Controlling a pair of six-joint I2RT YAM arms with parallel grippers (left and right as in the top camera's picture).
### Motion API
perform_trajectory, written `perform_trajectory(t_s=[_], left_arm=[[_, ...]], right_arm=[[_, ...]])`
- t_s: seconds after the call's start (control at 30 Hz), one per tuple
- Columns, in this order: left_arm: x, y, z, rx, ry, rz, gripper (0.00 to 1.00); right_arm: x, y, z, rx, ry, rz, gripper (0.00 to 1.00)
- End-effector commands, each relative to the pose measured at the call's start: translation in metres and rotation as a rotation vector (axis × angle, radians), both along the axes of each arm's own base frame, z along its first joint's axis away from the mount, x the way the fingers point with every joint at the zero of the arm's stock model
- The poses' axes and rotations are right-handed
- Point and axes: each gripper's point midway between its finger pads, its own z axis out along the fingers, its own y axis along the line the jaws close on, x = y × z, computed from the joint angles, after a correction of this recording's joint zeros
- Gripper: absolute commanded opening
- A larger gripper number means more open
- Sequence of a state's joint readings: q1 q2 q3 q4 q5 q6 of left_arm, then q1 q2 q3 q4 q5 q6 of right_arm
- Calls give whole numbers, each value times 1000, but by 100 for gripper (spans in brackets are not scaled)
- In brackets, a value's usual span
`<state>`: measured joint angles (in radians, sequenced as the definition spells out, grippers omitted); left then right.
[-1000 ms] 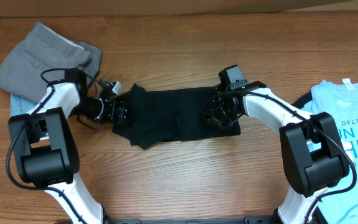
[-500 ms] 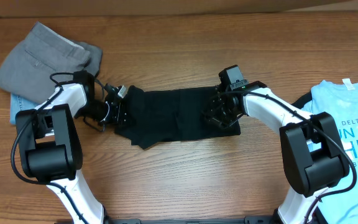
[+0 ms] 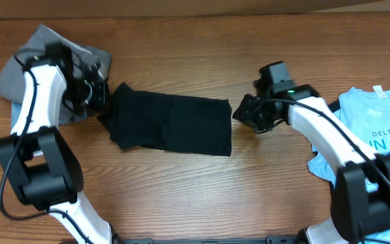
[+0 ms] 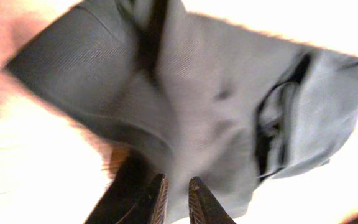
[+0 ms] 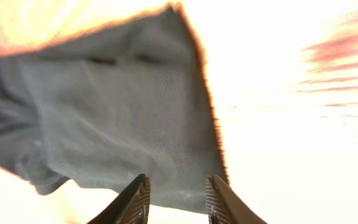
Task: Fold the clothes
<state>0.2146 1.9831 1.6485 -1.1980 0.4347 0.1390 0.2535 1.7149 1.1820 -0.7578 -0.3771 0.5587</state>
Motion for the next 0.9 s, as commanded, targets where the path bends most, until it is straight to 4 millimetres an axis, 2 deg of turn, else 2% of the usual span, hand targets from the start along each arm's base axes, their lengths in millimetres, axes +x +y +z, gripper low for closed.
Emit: perform_trajectory(t_s=[0.0,0.1,0.2,0.3,0.37,0.43,0.6,0.77,0.87], left_arm=[[12,-15,47,42,-97,-1,17],[12,-41,52,25,-87,-2,17],[10,-76,51,34,-91,-78,17],[-1,-89,44,130,-49,-101,22],[-4,-80,40,222,-27,-84,25],[-7,-71,38,266,-7,-62,35],[-6,-37,38,247,14,15,81],[-15,3,30,214,41,-3,90],[-24,20,10,198,92,8,92]], right_arm=[[8,-19,20,-23,-66,-39,34],[7,-29,22,-26,-56,-66,34],[5,-37,20,-36,-44,-67,34],[4,-39,20,-43,-43,-54,34],[3,-39,19,-47,-48,-40,34],[4,-39,19,-48,-51,-38,34],[4,-39,20,-46,-53,-38,41],[7,-37,22,-33,-66,-34,45],[9,-32,25,-5,-78,-22,47]])
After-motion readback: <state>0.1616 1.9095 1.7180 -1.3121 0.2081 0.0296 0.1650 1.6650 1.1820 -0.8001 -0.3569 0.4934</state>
